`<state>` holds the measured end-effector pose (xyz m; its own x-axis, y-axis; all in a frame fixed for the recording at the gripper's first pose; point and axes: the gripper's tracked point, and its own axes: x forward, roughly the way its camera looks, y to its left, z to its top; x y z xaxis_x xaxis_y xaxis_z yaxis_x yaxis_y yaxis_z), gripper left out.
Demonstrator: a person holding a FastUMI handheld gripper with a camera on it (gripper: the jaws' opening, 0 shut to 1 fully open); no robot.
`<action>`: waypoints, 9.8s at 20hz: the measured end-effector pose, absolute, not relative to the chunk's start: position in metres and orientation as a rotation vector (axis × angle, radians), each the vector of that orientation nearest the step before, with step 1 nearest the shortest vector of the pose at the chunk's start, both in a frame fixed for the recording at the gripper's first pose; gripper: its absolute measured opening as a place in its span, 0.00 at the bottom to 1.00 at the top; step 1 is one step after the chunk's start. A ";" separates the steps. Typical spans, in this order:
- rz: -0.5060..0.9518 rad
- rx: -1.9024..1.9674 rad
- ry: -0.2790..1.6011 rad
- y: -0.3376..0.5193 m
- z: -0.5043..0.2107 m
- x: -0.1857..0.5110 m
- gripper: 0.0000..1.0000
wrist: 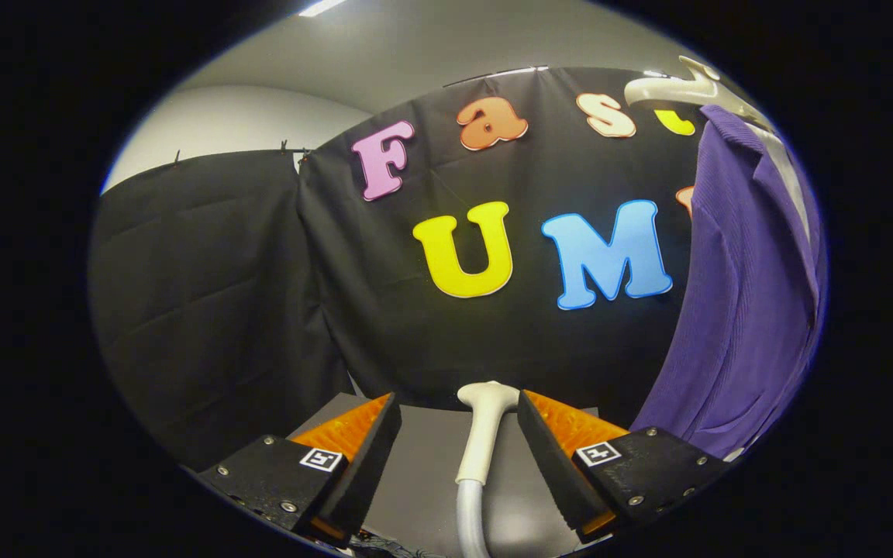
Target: Iron the clothes twice with a garment steamer, once on the left side and once on the right side.
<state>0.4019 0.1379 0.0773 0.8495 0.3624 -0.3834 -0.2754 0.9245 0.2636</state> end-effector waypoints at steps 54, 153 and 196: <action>0.252 0.272 0.572 0.043 0.029 0.269 0.34; -0.165 0.338 0.705 -0.175 -0.170 0.199 0.35; -0.403 0.321 0.072 -0.343 0.107 0.330 0.36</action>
<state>0.3296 -0.3430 0.1067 0.9182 -0.3735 -0.1320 0.3960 0.8704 0.2925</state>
